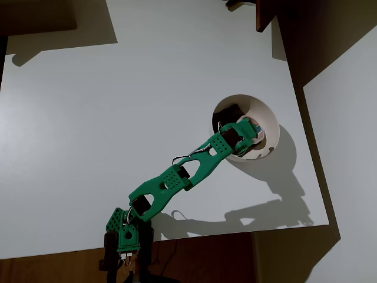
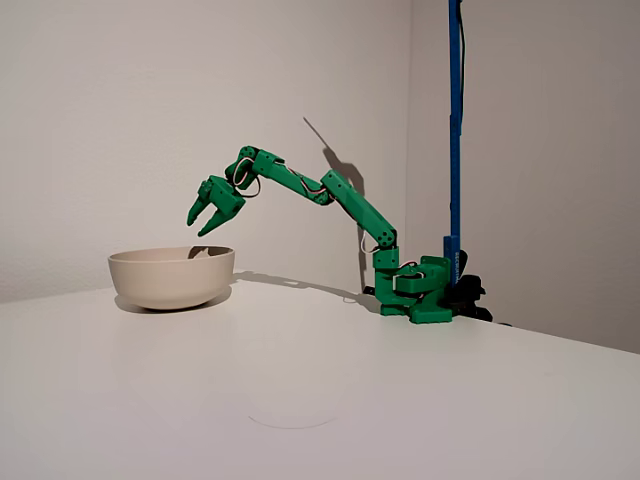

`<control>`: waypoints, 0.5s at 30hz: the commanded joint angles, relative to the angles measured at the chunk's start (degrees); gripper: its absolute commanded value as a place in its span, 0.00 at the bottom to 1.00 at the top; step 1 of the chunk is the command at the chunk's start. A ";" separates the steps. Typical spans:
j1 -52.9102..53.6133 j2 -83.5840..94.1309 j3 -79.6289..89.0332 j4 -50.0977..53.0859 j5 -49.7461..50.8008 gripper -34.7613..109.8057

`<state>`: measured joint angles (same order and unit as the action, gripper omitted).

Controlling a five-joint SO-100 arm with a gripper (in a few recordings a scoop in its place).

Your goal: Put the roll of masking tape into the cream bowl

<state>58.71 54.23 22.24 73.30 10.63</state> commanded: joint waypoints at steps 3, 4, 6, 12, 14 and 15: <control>-3.87 15.91 -5.01 5.71 0.97 0.18; -5.10 17.14 -5.01 7.03 0.79 0.18; -7.47 19.78 -5.01 10.02 0.62 0.18; -17.84 28.13 -5.01 19.34 -0.97 0.18; -22.41 31.46 -4.92 22.68 -1.49 0.18; -24.87 33.13 -4.92 24.35 -1.93 0.18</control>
<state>39.73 75.41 22.06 92.64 9.23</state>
